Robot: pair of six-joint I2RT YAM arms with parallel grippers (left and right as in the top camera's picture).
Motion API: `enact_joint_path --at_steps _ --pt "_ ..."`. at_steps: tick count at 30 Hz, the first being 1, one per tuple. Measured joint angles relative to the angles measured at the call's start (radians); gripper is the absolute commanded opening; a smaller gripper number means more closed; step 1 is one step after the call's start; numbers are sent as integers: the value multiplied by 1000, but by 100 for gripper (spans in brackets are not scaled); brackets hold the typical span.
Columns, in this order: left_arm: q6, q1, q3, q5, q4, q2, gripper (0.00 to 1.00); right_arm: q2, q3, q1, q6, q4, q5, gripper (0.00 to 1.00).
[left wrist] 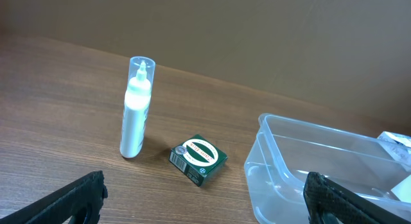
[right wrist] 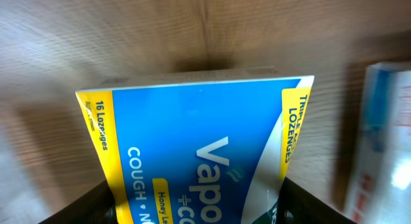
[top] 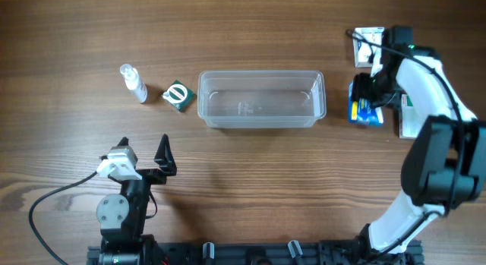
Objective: Pack container
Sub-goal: 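Close right gripper on the VapoDrops box and lift it, then carry the VapoDrops box left and lower it into the container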
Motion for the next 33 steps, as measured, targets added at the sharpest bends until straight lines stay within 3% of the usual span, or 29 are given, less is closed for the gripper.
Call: enact_joint_path --at_steps 11,21,33 --pt "0 0 0 0 0 0 100 -246 81 1 1 -23 -214 63" --pt "0 0 0 0 0 0 100 -280 81 142 27 -35 -458 64" --pt "0 0 0 0 0 0 100 -280 80 345 94 -49 -307 64"
